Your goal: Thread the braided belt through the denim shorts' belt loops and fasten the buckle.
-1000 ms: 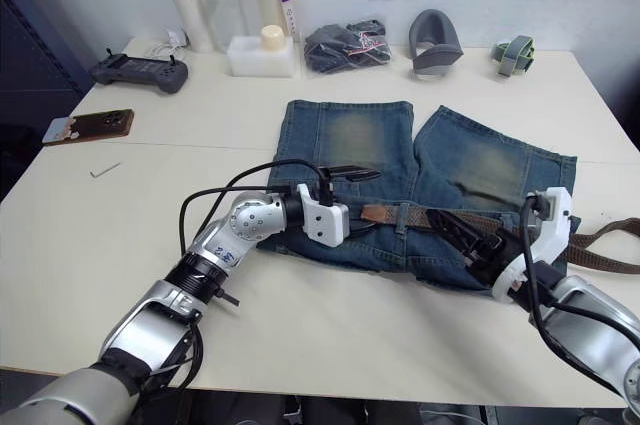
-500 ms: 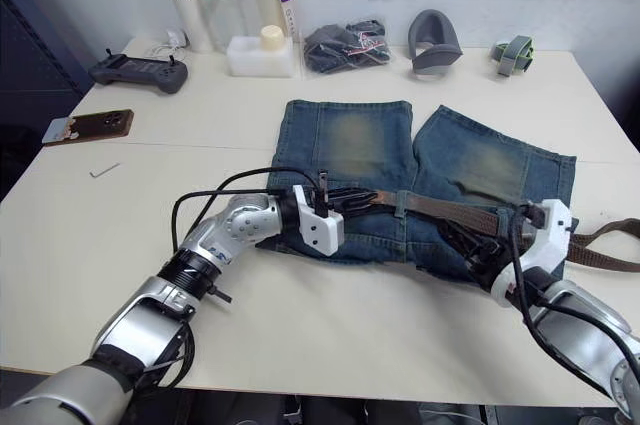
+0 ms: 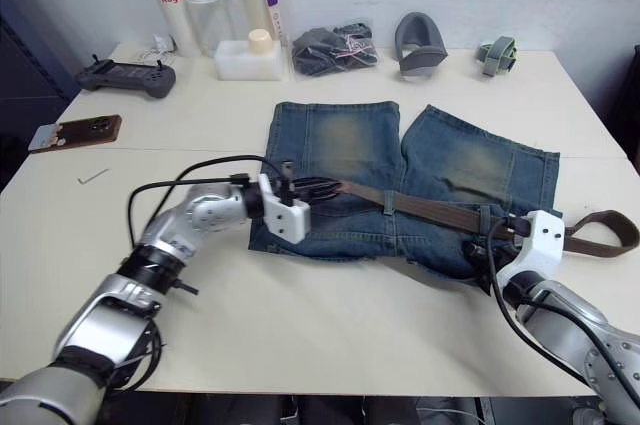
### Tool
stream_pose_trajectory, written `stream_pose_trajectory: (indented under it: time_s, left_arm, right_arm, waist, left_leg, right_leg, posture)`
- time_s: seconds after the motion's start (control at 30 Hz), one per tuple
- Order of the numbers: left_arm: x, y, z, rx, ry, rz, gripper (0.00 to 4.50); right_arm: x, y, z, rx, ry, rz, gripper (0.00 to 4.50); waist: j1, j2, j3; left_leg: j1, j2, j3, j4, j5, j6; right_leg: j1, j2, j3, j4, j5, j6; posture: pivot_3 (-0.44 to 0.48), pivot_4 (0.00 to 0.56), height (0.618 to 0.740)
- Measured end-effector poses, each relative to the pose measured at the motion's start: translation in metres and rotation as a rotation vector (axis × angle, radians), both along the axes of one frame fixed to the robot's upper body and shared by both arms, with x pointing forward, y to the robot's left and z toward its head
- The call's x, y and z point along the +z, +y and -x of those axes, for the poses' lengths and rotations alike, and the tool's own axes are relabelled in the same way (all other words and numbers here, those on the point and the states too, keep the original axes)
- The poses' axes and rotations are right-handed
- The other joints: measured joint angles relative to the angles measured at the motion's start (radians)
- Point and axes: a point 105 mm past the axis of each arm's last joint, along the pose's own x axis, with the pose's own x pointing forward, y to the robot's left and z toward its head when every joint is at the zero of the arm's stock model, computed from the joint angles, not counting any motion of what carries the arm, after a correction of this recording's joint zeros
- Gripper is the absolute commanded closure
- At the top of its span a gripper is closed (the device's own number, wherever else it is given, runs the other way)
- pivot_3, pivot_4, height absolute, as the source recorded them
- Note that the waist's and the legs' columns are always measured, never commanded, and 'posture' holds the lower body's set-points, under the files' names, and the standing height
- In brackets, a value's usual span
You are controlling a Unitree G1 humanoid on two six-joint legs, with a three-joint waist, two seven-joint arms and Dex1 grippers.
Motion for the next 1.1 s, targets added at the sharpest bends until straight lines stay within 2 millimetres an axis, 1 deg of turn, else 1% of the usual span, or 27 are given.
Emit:
stream_pose_trajectory:
  time_s: [0.03, 0.07, 0.17, 0.2, 0.33, 0.5, 0.57, 0.67, 0.7, 0.73, 0.77, 0.8, 0.83, 0.87, 0.9, 0.97, 1.0, 1.03, 1.07, 1.1]
  left_arm:
    - [-0.001, 0.021, -0.004, 0.043, 0.002, -0.036, 4.5]
    - [-0.002, 0.025, -0.005, 0.052, 0.005, -0.043, 4.5]
    - [-0.01, 0.047, -0.006, 0.096, 0.026, -0.082, 4.5]
    - [-0.012, 0.061, -0.007, 0.12, 0.021, -0.124, 4.5]
    - [-0.009, 0.075, -0.01, 0.154, 0.023, -0.143, 4.5]
    - [-0.011, 0.083, -0.015, 0.199, 0.053, -0.145, 4.5]
    - [-0.013, 0.086, -0.018, 0.223, 0.089, -0.139, 4.5]
    - [-0.022, 0.09, -0.013, 0.212, 0.175, -0.138, 4.5]
    - [-0.024, 0.092, -0.012, 0.212, 0.191, -0.141, 4.04]
    - [-0.026, 0.099, -0.012, 0.234, 0.266, -0.114, 3.57]
    - [-0.025, 0.102, -0.014, 0.249, 0.3, -0.093, 3.37]
    - [-0.023, 0.106, -0.015, 0.265, 0.378, -0.045, 2.91]
    - [-0.026, 0.107, -0.013, 0.259, 0.449, -0.013, 2.79]
    - [-0.024, 0.105, -0.012, 0.246, 0.507, 0.023, 2.28]
    - [-0.019, 0.103, -0.011, 0.231, 0.565, 0.061, 1.94]
    - [-0.013, 0.103, -0.008, 0.207, 0.652, 0.102, 1.14]
    - [-0.009, 0.103, -0.006, 0.189, 0.698, 0.12, 0.67]
    - [-0.007, 0.104, -0.005, 0.178, 0.723, 0.133, 0.3]
    - [-0.001, 0.105, -0.001, 0.156, 0.781, 0.154, 0.0]
    - [0.007, 0.106, 0.002, 0.125, 0.833, 0.192, 0.0]
  right_arm:
    - [0.0, 0.001, -0.001, 0.008, 0.0, 0.009, 4.47]
    - [0.0, 0.001, -0.002, 0.01, 0.0, 0.011, 4.47]
    - [-0.001, 0.001, -0.006, 0.019, 0.001, 0.022, 4.47]
    - [-0.001, 0.003, -0.009, 0.03, 0.0, 0.028, 4.47]
    - [0.0, 0.004, -0.01, 0.037, -0.007, 0.032, 4.47]
    - [0.001, 0.004, -0.015, 0.05, -0.009, 0.041, 4.47]
    - [0.002, 0.004, -0.017, 0.055, -0.01, 0.042, 4.47]
    - [0.001, 0.004, -0.016, 0.062, -0.007, 0.046, 4.47]
    - [0.001, 0.004, -0.016, 0.063, -0.006, 0.048, 4.5]
    - [0.0, 0.003, -0.015, 0.067, -0.002, 0.056, 4.5]
    - [0.001, 0.003, -0.015, 0.069, -0.004, 0.06, 4.18]
    - [0.003, 0.004, -0.016, 0.081, -0.016, 0.059, 3.81]
    - [0.004, 0.006, -0.016, 0.1, -0.022, 0.061, 3.75]
    - [0.006, 0.007, -0.015, 0.139, -0.027, 0.085, 3.24]
    - [0.009, 0.009, -0.012, 0.193, -0.027, 0.145, 2.83]
    - [0.014, 0.009, -0.007, 0.269, -0.029, 0.217, 2.02]
    - [0.02, 0.01, -0.005, 0.307, -0.041, 0.246, 1.46]
    - [0.025, 0.01, -0.004, 0.33, -0.053, 0.266, 1.07]
    - [0.037, 0.01, -0.003, 0.381, -0.087, 0.31, 0.57]
    - [0.053, 0.015, -0.001, 0.454, -0.121, 0.369, 0.15]
  waist:
    - [-0.003, -0.001, -0.001]
    - [-0.005, -0.001, -0.001]
    - [-0.009, -0.003, -0.002]
    - [-0.012, -0.005, -0.003]
    - [-0.013, -0.005, -0.003]
    - [-0.014, -0.006, -0.004]
    - [-0.014, -0.006, -0.004]
    - [-0.016, -0.006, -0.004]
    - [-0.016, -0.006, -0.004]
    - [-0.015, -0.006, -0.004]
    - [-0.014, -0.006, -0.004]
    - [-0.014, -0.006, -0.004]
    - [-0.015, -0.006, -0.004]
    - [-0.014, -0.005, -0.003]
    - [-0.012, -0.004, -0.003]
    - [-0.011, -0.002, -0.001]
    - [-0.009, 0.0, 0.0]
    - [-0.009, 0.001, 0.001]
    - [-0.009, 0.002, 0.001]
    - [-0.009, 0.004, 0.002]
  left_leg:
    - [0.001, 0.0, 0.0, 0.0, 0.0, 0.0]
    - [0.001, 0.0, 0.0, 0.0, 0.0, 0.0]
    - [0.001, 0.0, 0.0, 0.0, 0.0, 0.0]
    - [0.001, 0.0, 0.0, 0.0, 0.0, 0.0]
    - [0.001, 0.0, 0.0, 0.0, 0.0, 0.0]
    - [0.002, 0.001, 0.0, 0.0, 0.0, 0.0]
    - [0.001, 0.001, 0.0, 0.0, 0.0, 0.0]
    - [0.002, 0.001, 0.001, 0.0, 0.0, 0.0]
    - [0.002, 0.001, 0.001, 0.0, 0.0, 0.0]
    - [0.002, 0.001, 0.0, 0.0, 0.0, 0.0]
    - [0.002, 0.001, 0.0, 0.0, 0.0, 0.0]
    - [0.002, 0.001, 0.0, 0.0, 0.0, 0.0]
    - [0.002, 0.001, 0.0, 0.0, 0.0, 0.0]
    - [0.001, 0.001, 0.0, 0.0, 0.0, 0.0]
    - [0.001, 0.001, 0.0, 0.0, 0.0, 0.0]
    - [0.001, 0.001, 0.0, 0.0, 0.0, 0.0]
    - [0.0, 0.0, 0.0, -0.001, 0.0, 0.0]
    - [0.0, 0.0, 0.0, -0.001, 0.0, 0.0]
    - [0.0, 0.0, 0.0, -0.001, 0.0, 0.0]
    - [0.0, 0.0, 0.0, -0.002, 0.0, -0.001]
  right_leg:
    - [0.0, 0.0, 0.0, 0.0, 0.0, -0.001]
    - [0.001, 0.0, 0.0, 0.0, -0.001, -0.001]
    - [0.001, -0.001, 0.0, 0.0, -0.001, -0.001]
    - [0.001, -0.001, 0.0, 0.0, 0.0, -0.001]
    - [0.001, -0.001, 0.0, 0.001, -0.001, -0.002]
    - [0.001, -0.001, 0.0, 0.001, 0.0, -0.002]
    - [0.001, -0.001, 0.0, 0.001, -0.001, -0.002]
    - [0.001, -0.001, 0.0, 0.001, -0.001, -0.003]
    - [0.001, -0.001, 0.0, 0.001, -0.001, -0.003]
    - [0.001, -0.001, 0.0, 0.001, -0.001, -0.003]
    - [0.001, -0.001, 0.0, 0.001, -0.001, -0.003]
    - [0.001, -0.001, 0.0, 0.001, -0.001, -0.003]
    - [0.001, -0.001, 0.0, 0.001, -0.001, -0.004]
    - [0.0, -0.001, 0.0, 0.001, -0.001, -0.004]
    - [0.0, -0.001, 0.0, 0.001, -0.001, -0.004]
    - [0.0, -0.001, -0.001, 0.0, -0.001, -0.004]
    - [0.0, -0.001, -0.001, 0.0, -0.001, -0.004]
    - [-0.001, -0.001, -0.001, 0.0, -0.001, -0.004]
    - [0.0, -0.001, -0.001, 0.0, -0.001, -0.004]
    - [0.0, -0.001, -0.001, -0.001, -0.001, -0.004]
  posture:
    - [0.0, 0.15, 0.649]
    - [0.0, 0.15, 0.649]
    - [0.0, 0.15, 0.649]
    - [0.0, 0.15, 0.649]
    - [0.0, 0.15, 0.649]
    - [0.0, 0.15, 0.649]
    - [0.0, 0.15, 0.649]
    - [0.0, 0.15, 0.649]
    - [0.0, 0.15, 0.649]
    - [0.0, 0.15, 0.649]
    - [0.0, 0.15, 0.649]
    - [0.0, 0.15, 0.649]
    - [0.0, 0.15, 0.649]
    - [0.0, 0.15, 0.649]
    - [0.0, 0.15, 0.649]
    - [0.0, 0.15, 0.649]
    - [0.0, 0.15, 0.649]
    - [0.0, 0.15, 0.649]
    - [0.0, 0.15, 0.649]
    - [0.0, 0.15, 0.649]
